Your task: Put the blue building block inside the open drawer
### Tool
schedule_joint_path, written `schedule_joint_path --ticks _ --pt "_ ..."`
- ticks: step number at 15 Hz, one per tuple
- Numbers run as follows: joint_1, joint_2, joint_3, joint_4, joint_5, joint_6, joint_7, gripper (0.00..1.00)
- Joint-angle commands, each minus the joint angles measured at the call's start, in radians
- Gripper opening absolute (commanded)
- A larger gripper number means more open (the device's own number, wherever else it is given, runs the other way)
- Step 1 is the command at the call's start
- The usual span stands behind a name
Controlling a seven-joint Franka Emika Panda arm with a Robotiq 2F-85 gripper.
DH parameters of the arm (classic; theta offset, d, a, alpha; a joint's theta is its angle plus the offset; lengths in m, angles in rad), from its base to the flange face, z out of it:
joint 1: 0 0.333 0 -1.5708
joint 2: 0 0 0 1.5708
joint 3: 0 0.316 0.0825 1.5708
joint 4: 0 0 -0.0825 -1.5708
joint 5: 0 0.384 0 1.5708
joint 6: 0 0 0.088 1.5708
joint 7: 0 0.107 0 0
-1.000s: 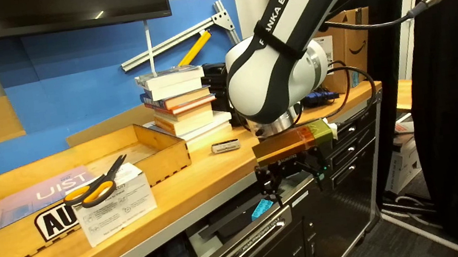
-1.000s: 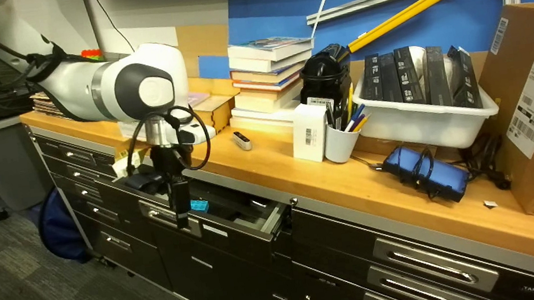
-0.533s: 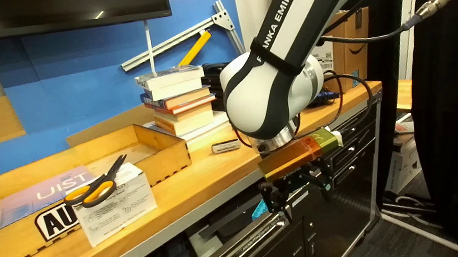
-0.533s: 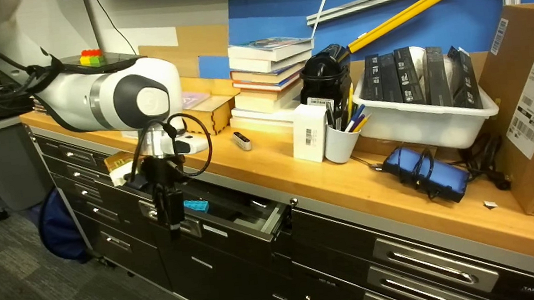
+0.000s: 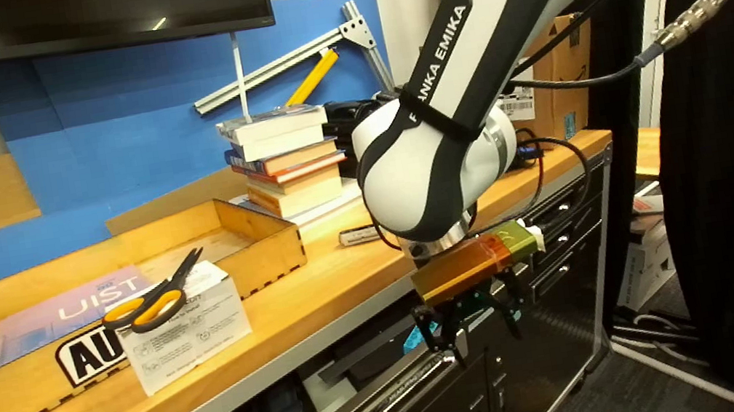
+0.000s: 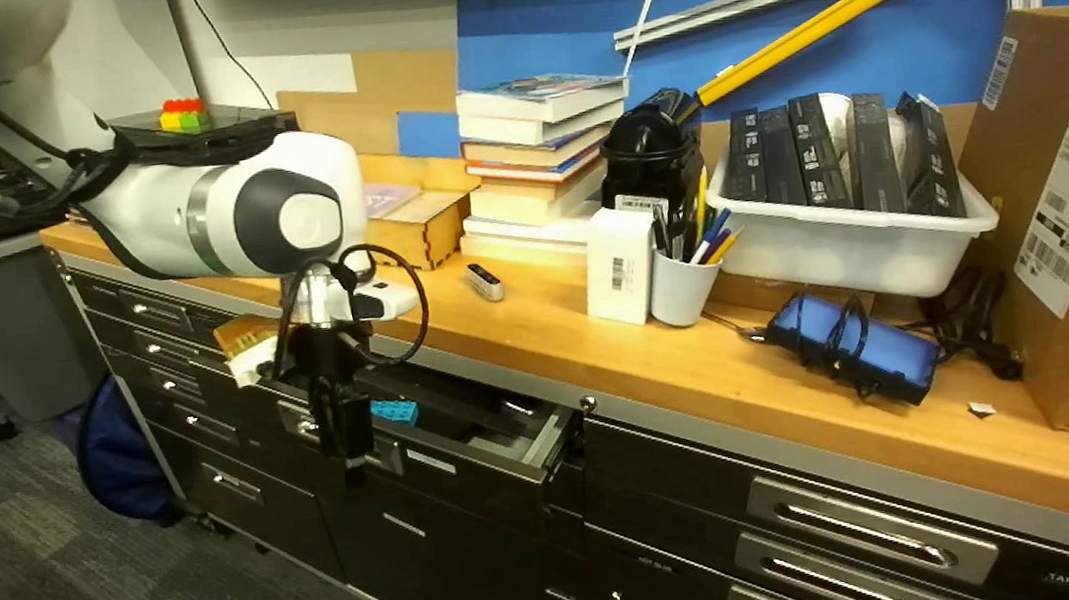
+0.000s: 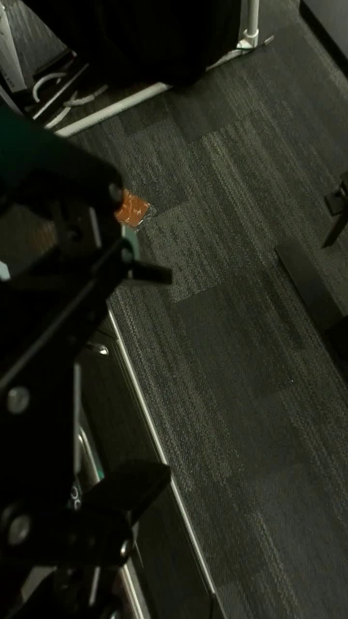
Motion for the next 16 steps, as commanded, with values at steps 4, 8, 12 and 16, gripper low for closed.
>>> schedule_joint_path --ticks 4,8,12,16 --pt "0.045 0.097 0.005 0.043 0.016 0.193 0.027 0.35" --pt "0.076 0.123 -0.006 0.056 0.032 0.316 0.098 0.06" --pt "0.116 0.164 -0.036 0.094 0.011 0.412 0.214 0.0" --pt "0.174 0.213 -0.098 0.14 -0.032 0.481 0.36 0.04"
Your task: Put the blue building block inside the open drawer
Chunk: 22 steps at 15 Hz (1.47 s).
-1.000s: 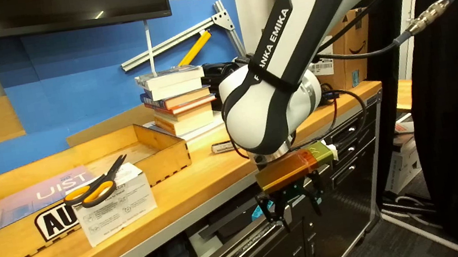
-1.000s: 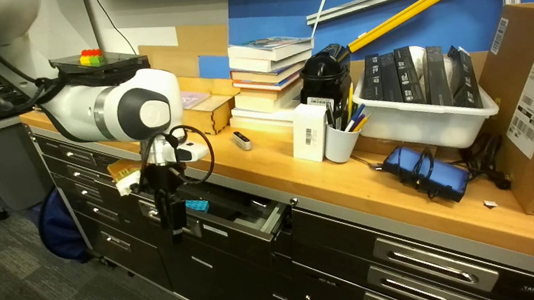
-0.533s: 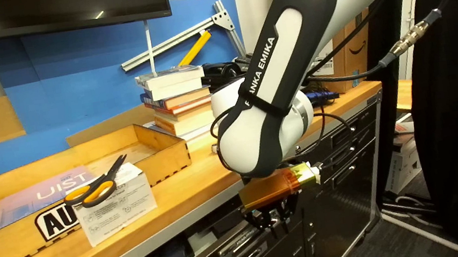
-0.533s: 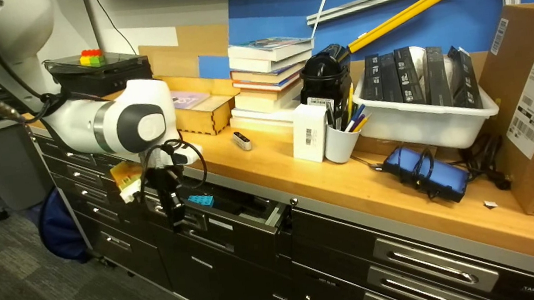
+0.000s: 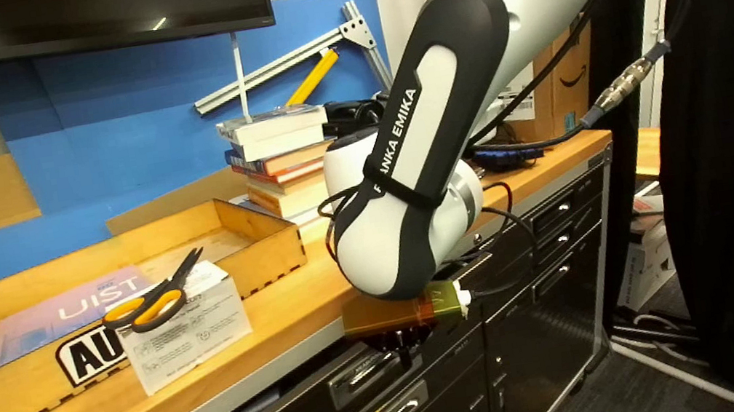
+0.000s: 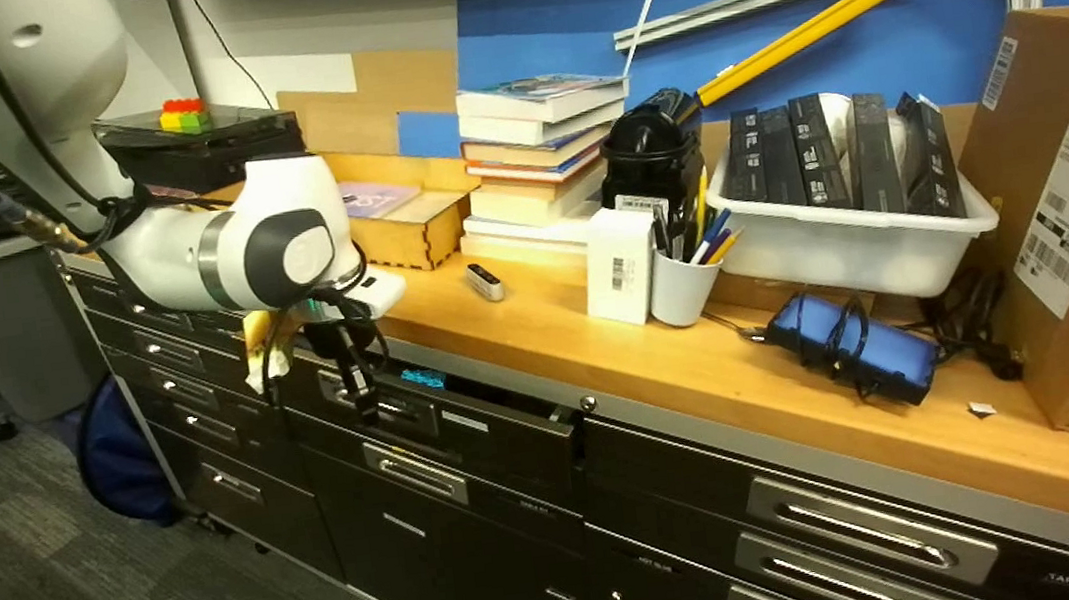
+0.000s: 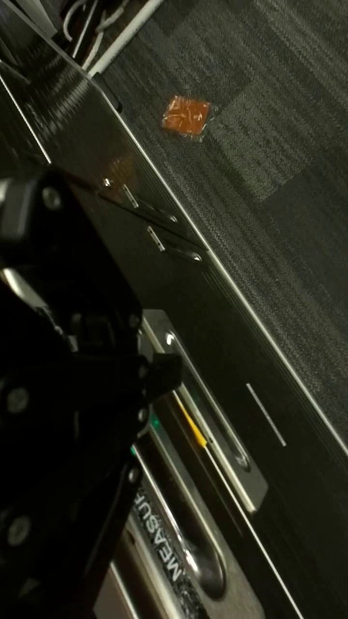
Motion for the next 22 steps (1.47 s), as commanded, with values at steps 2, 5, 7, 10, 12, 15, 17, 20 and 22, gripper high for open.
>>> schedule_joint_path --ticks 2,5,7,10,12,15,17,20,22 --pt "0.098 0.082 -0.104 0.086 -0.069 0.091 0.188 0.05" --pt "0.145 0.098 -0.153 0.093 -0.106 0.108 0.28 0.03" --pt "0.144 0.08 -0.145 0.072 -0.099 0.092 0.282 0.1" --pt "0.114 0.0 -0.111 0.008 -0.083 0.041 0.206 0.36" --pt "0.091 -0.087 -0.086 -0.048 -0.077 -0.032 0.129 0.51" --pt "0.029 -0.224 -0.013 -0.113 -0.012 -0.188 -0.044 0.76" --pt "-0.002 -0.312 0.028 -0.129 0.049 -0.334 -0.171 0.91" --pt "-0.034 -0.42 0.068 -0.125 0.14 -0.529 -0.363 1.0" --pt "-0.049 -0.458 0.077 -0.115 0.192 -0.607 -0.447 1.0"
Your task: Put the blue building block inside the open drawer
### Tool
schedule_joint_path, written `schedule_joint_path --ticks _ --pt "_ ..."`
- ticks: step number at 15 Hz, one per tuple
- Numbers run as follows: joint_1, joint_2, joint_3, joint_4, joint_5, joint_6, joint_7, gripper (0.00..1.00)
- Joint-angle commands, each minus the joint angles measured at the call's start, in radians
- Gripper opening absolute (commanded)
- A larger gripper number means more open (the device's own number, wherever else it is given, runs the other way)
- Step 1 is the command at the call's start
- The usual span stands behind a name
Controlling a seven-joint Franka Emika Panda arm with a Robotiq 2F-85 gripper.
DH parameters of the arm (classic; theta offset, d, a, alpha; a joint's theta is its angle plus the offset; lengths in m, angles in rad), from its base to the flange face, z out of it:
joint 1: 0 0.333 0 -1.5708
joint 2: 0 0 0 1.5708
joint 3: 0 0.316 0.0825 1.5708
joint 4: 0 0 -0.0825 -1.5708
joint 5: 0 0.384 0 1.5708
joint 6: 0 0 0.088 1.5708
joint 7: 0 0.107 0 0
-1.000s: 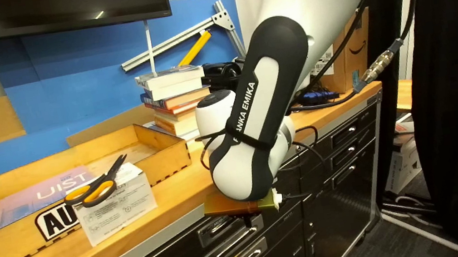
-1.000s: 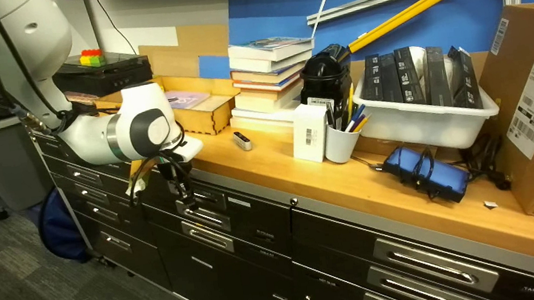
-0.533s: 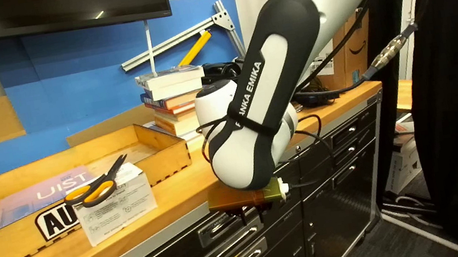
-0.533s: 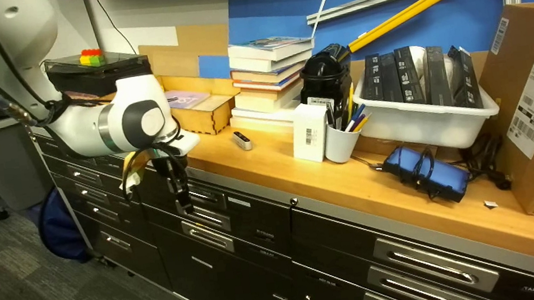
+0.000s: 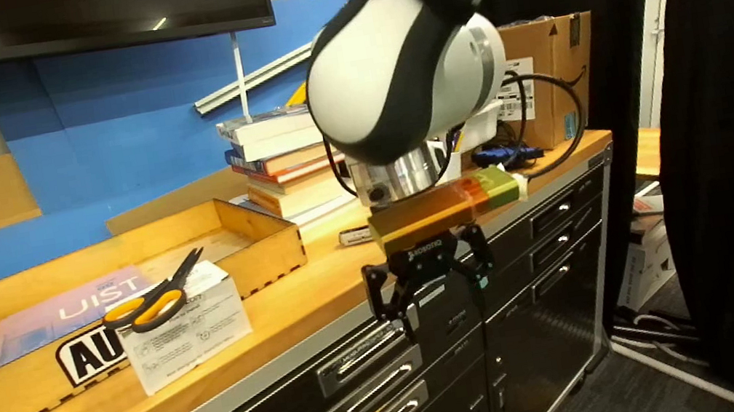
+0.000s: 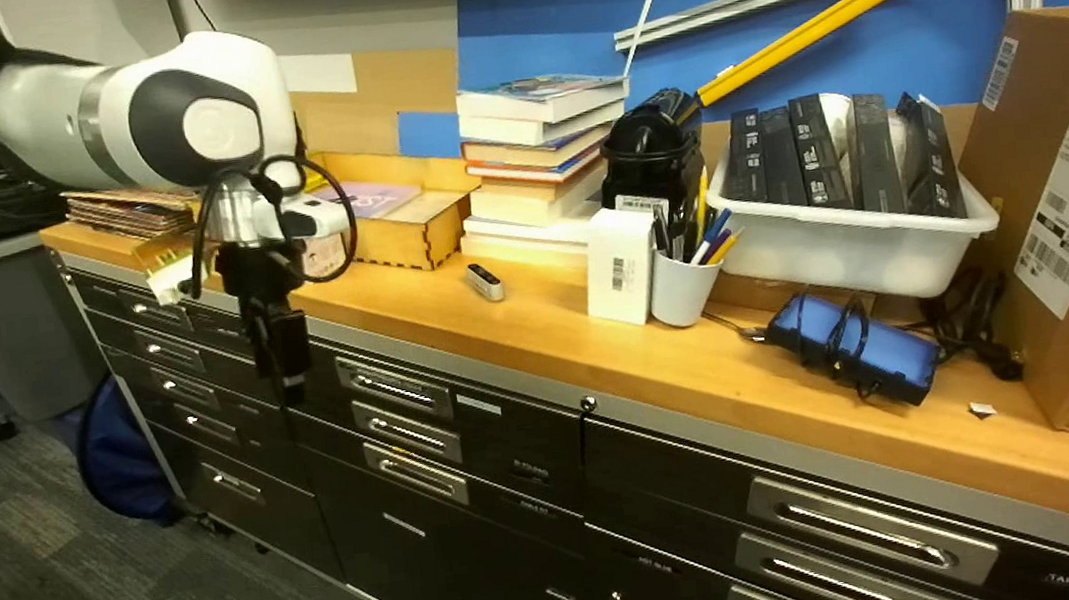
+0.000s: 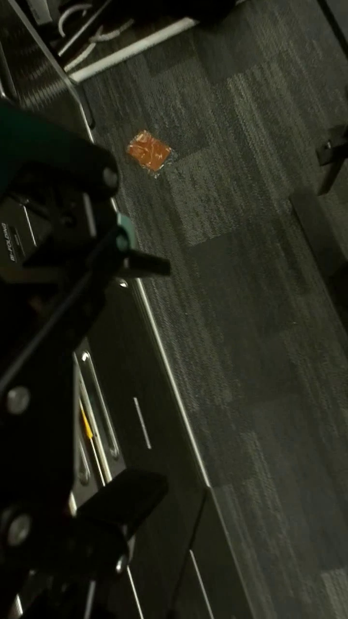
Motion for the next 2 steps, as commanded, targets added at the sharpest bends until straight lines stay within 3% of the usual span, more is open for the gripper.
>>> schedule_joint_path --ticks 1,2 --pt "-0.041 -0.03 0.04 0.001 0.028 -0.045 -0.048 1.0" --pt "-0.046 -0.053 0.044 0.0 0.046 -0.074 -0.081 1.0"
